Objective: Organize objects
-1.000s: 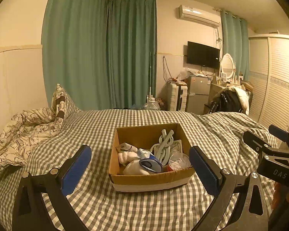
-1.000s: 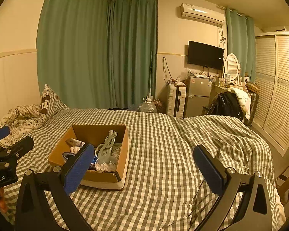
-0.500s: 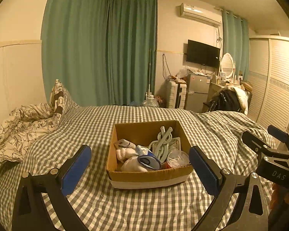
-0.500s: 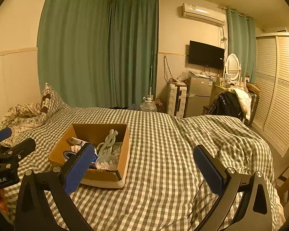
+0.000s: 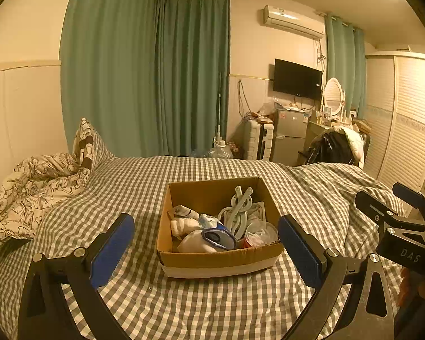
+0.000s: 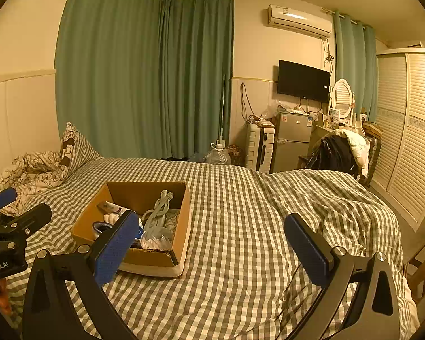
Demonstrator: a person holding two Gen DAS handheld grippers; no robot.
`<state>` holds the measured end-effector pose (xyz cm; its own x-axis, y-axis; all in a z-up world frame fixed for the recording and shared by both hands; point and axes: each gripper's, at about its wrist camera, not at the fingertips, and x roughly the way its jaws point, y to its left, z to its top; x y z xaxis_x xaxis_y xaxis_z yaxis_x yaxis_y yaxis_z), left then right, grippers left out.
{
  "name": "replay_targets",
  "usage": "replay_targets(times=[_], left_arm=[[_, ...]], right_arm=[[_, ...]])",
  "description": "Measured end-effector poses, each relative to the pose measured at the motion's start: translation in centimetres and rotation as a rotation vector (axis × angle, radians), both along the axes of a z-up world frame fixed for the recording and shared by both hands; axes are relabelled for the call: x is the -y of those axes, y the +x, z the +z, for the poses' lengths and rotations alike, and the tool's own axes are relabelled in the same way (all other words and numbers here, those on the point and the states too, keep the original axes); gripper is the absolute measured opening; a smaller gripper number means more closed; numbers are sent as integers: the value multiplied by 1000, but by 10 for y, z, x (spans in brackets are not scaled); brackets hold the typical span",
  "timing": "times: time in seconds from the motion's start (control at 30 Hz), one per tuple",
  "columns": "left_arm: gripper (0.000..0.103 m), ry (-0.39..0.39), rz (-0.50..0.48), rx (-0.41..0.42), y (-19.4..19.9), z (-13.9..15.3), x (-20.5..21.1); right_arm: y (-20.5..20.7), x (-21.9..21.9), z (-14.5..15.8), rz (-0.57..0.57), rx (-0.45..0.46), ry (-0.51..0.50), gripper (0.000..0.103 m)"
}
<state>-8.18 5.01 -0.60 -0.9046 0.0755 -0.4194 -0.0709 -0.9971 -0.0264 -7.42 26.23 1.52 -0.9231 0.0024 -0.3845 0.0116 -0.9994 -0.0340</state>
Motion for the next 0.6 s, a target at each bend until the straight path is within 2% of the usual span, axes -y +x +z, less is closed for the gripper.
replay_targets(times=[0.6], left_arm=[[103, -2, -4, 13, -1, -2, 1]], right_arm=[[1, 4, -2, 8, 4, 2, 103]])
